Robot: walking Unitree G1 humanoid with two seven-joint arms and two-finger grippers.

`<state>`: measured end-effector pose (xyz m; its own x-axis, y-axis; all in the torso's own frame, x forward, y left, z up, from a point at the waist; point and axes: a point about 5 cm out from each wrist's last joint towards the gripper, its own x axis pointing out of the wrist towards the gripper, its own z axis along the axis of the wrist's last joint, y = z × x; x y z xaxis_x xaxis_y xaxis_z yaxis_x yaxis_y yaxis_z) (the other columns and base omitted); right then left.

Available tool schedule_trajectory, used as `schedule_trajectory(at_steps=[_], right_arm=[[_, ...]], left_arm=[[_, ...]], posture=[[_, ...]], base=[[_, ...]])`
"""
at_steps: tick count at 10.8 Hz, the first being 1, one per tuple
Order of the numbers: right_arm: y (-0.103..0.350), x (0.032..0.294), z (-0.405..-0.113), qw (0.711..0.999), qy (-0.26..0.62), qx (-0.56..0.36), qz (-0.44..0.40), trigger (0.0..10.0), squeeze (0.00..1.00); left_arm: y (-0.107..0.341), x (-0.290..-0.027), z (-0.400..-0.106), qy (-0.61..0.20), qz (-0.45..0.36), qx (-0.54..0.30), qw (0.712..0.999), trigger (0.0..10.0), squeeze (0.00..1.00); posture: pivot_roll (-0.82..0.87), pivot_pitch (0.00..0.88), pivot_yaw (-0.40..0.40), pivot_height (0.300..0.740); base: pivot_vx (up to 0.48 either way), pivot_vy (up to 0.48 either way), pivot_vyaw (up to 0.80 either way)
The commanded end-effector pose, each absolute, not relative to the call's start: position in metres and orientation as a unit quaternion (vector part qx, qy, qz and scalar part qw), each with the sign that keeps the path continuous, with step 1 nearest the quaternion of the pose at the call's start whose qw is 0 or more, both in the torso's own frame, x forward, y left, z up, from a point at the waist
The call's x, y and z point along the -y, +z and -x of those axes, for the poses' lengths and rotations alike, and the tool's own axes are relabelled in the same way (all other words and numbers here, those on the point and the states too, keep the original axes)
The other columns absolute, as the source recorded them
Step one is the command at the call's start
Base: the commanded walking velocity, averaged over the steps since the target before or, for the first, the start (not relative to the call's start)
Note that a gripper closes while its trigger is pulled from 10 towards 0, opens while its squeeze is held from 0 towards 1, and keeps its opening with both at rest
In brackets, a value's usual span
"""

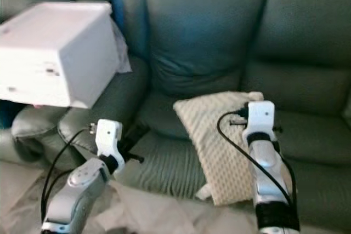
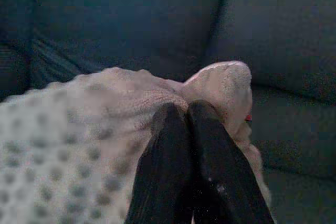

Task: Move the pillow to the sofa

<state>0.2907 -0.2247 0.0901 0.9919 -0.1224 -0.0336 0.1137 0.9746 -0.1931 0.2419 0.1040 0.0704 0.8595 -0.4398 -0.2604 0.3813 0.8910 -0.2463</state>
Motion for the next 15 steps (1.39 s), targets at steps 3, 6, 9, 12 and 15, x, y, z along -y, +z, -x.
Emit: schedule_trajectory(at_steps=[3, 6, 9, 12, 15], right_arm=[[0.103, 0.223, -0.296, 0.993, -0.056, 0.007, 0.099, 10.0, 0.0], [0.102, 0.221, -0.296, 0.994, -0.055, 0.005, 0.097, 10.0, 0.0], [0.104, 0.198, -0.324, 0.997, -0.028, -0.003, 0.067, 10.0, 0.0], [0.141, 0.176, -0.372, 0.998, -0.003, 0.023, 0.054, 10.0, 0.0], [0.19, 0.185, -0.401, 0.998, -0.029, 0.055, 0.032, 10.0, 0.0]], left_arm=[[0.075, -0.107, -0.246, -0.211, 0.085, -0.148, 0.962, 10.0, 0.0], [0.074, -0.109, -0.244, -0.207, 0.083, -0.152, 0.963, 10.0, 0.0], [0.073, -0.111, -0.24, -0.203, 0.078, -0.159, 0.963, 10.0, 0.0], [0.073, -0.113, -0.235, -0.194, 0.074, -0.162, 0.965, 10.0, 0.0], [0.074, -0.115, -0.232, -0.186, 0.073, -0.164, 0.966, 10.0, 0.0]], posture=[[-0.03, 0.0, -0.003, 0.74], [-0.02, 0.0, -0.005, 0.74], [0.0, 0.0, -0.011, 0.74], [0.03, 0.0, -0.026, 0.74], [0.05, 0.0, -0.039, 0.74]], base=[[0.182, 0.0, 0.0], [0.0, 0.0, 0.0], [0.0, 0.0, 0.0], [0.0, 0.0, 0.0], [0.0, 0.0, 0.0]])
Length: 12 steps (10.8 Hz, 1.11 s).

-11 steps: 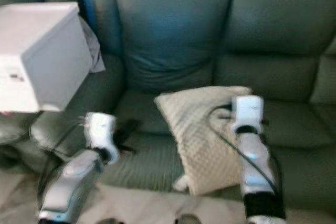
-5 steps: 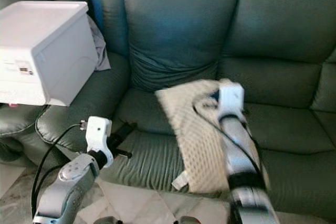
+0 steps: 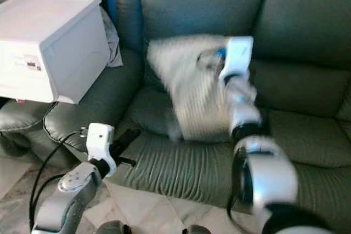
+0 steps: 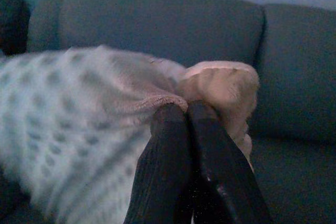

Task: Move the pillow to the sofa

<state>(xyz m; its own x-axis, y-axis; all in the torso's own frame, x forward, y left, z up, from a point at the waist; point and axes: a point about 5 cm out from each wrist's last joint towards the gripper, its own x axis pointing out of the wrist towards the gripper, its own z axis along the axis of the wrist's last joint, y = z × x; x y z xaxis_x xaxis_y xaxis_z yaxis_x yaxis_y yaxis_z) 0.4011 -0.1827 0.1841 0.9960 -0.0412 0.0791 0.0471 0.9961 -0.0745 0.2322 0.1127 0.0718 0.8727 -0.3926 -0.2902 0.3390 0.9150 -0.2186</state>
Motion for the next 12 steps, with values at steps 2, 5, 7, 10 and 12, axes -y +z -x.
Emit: schedule_trajectory(at_steps=[2, 5, 7, 10, 12], right_arm=[[0.193, 0.184, -0.403, 0.998, -0.016, 0.06, 0.03, 10.0, 0.0], [0.178, 0.18, -0.393, 0.997, 0.015, 0.076, 0.023, 10.0, 0.0], [0.187, 0.189, -0.388, 0.994, 0.008, 0.107, 0.01, 10.0, 0.0], [0.172, 0.192, -0.38, 0.996, 0.0, 0.087, 0.013, 10.0, 0.0], [0.16, 0.18, -0.373, 0.995, 0.066, 0.067, 0.028, 10.0, 0.0]], left_arm=[[0.073, -0.115, -0.231, -0.182, 0.073, -0.167, 0.966, 10.0, 0.0], [0.074, -0.115, -0.233, -0.182, 0.071, -0.168, 0.966, 10.0, 0.0], [0.075, -0.112, -0.236, -0.187, 0.071, -0.166, 0.966, 10.0, 0.0], [0.074, -0.109, -0.238, -0.19, 0.072, -0.165, 0.965, 10.0, 0.0], [0.074, -0.111, -0.239, -0.184, 0.07, -0.166, 0.966, 10.0, 0.0]], posture=[[0.05, 0.0, -0.044, 0.74], [0.04, 0.0, -0.034, 0.74], [0.03, 0.0, -0.028, 0.74], [0.02, 0.0, -0.026, 0.74], [0.02, 0.0, -0.031, 0.74]], base=[[0.0, 0.0, 0.0], [0.0, 0.0, 0.0], [0.0, 0.0, 0.0], [0.0, 0.0, 0.0], [0.0, 0.0, 0.0]])
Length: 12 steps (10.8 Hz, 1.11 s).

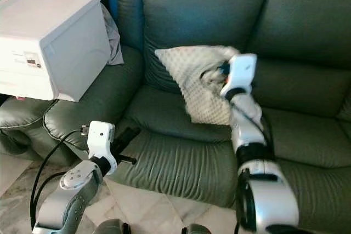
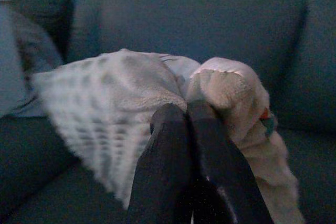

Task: Move the pillow to the sofa

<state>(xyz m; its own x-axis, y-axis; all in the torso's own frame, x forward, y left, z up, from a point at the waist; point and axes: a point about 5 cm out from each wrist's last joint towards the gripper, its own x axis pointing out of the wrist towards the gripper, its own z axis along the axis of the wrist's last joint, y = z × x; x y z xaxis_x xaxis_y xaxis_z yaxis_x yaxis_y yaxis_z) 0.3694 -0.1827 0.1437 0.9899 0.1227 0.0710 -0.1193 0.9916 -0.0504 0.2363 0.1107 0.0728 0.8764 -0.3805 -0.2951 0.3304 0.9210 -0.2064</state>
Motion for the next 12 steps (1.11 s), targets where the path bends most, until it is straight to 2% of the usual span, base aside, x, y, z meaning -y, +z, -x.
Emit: schedule_trajectory(at_steps=[1, 2, 5, 8, 12], right_arm=[[0.158, 0.177, -0.368, 0.993, 0.097, 0.066, 0.022, 10.0, 0.0], [0.16, 0.174, -0.356, 0.987, 0.144, 0.074, 0.019, 10.0, 0.0], [0.181, 0.173, -0.336, 0.975, 0.201, 0.098, 0.01, 10.0, 0.0], [0.212, 0.151, -0.305, 0.947, 0.303, 0.11, -0.017, 10.0, 0.0], [0.228, 0.135, -0.286, 0.918, 0.382, 0.101, -0.018, 10.0, 0.0]], left_arm=[[0.073, -0.111, -0.238, -0.182, 0.07, -0.167, 0.967, 10.0, 0.0], [0.072, -0.111, -0.239, -0.182, 0.069, -0.168, 0.966, 10.0, 0.0], [0.072, -0.11, -0.242, -0.187, 0.063, -0.168, 0.966, 10.0, 0.0], [0.073, -0.108, -0.251, -0.197, 0.055, -0.162, 0.965, 10.0, 0.0], [0.074, -0.109, -0.263, -0.199, 0.047, -0.155, 0.967, 10.0, 0.0]], posture=[[0.02, 0.0, -0.032, 0.74], [0.02, 0.0, -0.03, 0.74], [0.0, 0.0, -0.016, 0.74], [-0.02, 0.0, 0.004, 0.74], [-0.02, 0.0, 0.017, 0.74]], base=[[0.0, 0.0, 0.0], [0.0, 0.0, 0.0], [0.0, 0.0, 0.0], [0.0, 0.0, 0.0], [0.0, 0.0, 0.0]])
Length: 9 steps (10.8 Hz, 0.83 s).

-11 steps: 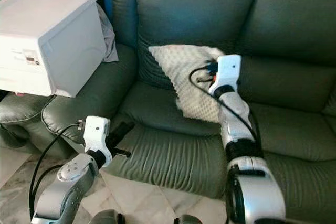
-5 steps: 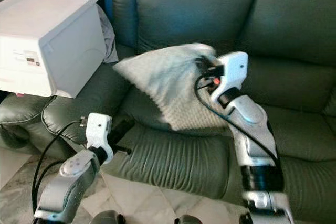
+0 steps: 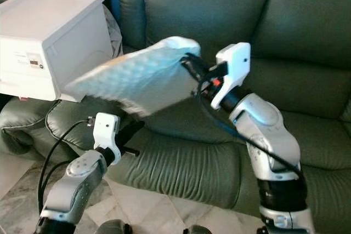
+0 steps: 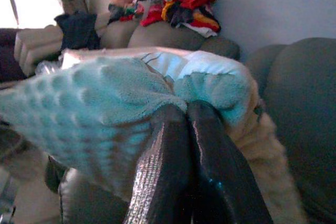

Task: Move the pillow to the sofa

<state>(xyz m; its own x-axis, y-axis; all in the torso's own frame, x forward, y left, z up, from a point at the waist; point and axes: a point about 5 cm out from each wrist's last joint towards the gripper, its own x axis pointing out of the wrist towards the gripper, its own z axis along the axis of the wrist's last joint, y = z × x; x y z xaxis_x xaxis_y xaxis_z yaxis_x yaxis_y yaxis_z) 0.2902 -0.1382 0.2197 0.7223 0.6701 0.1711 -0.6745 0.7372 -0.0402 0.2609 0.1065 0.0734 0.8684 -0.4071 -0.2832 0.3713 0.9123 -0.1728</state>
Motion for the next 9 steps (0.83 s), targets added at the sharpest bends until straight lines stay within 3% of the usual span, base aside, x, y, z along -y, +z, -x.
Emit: schedule_trajectory(at_steps=[1, 3, 4, 6, 9], right_arm=[[0.221, 0.138, -0.29, 0.93, 0.354, 0.102, 0.009, 10.0, 0.0], [0.19, 0.165, -0.298, 0.982, 0.173, 0.081, -0.007, 10.0, 0.0], [0.173, 0.174, -0.286, 0.99, 0.126, 0.061, -0.006, 10.0, 0.0], [0.161, 0.171, -0.258, 0.992, 0.116, 0.038, 0.005, 10.0, 0.0], [0.182, 0.149, -0.256, 0.976, 0.208, 0.061, -0.008, 10.0, 0.0]], left_arm=[[0.075, -0.108, -0.265, -0.2, 0.046, -0.153, 0.967, 10.0, 0.0], [0.082, -0.12, -0.272, -0.144, 0.029, -0.115, 0.982, 10.0, 0.0], [0.087, -0.131, -0.274, -0.108, 0.023, -0.096, 0.989, 10.0, 0.0], [0.085, -0.143, -0.274, -0.075, 0.0, -0.092, 0.993, 10.0, 0.0], [0.085, -0.144, -0.291, -0.053, -0.008, -0.077, 0.996, 10.0, 0.0]], posture=[[-0.02, 0.0, 0.018, 0.74], [-0.02, 0.0, 0.015, 0.74], [-0.02, 0.0, 0.014, 0.74], [-0.04, 0.0, 0.018, 0.74], [-0.08, 0.0, 0.032, 0.74]], base=[[0.0, 0.0, 0.0], [0.0, 0.0, 0.0], [0.0, 0.0, 0.0], [0.0, 0.0, 0.0], [0.0, 0.0, 0.0]])
